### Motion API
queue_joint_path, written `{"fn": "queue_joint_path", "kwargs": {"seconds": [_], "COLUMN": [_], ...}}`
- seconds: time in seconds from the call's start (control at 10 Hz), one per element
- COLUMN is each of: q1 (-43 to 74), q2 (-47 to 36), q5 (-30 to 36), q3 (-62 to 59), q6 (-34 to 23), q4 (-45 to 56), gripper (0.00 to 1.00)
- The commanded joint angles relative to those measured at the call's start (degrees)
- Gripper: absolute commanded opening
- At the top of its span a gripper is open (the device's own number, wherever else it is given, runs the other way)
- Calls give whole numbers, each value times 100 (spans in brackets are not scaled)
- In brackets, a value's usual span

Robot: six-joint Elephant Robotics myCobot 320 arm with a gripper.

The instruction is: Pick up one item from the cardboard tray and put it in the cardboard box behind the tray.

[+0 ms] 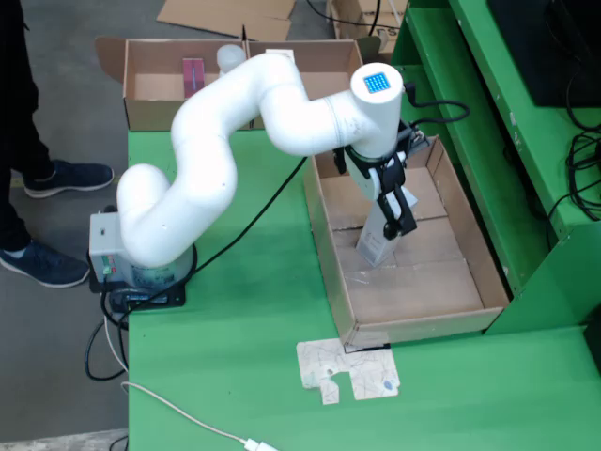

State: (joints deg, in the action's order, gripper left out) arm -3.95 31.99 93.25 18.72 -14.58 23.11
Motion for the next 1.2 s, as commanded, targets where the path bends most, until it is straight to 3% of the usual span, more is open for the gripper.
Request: {"fn": "queue_joint_path", "kwargs": {"seconds": [0.0, 1.1], "q1": [-61, -279], "q2": [580, 811], "q5": [46, -143], "q3": [-1872, -1872], "q6": [-144, -444], "q4": [571, -138], "gripper": [100, 100]}}
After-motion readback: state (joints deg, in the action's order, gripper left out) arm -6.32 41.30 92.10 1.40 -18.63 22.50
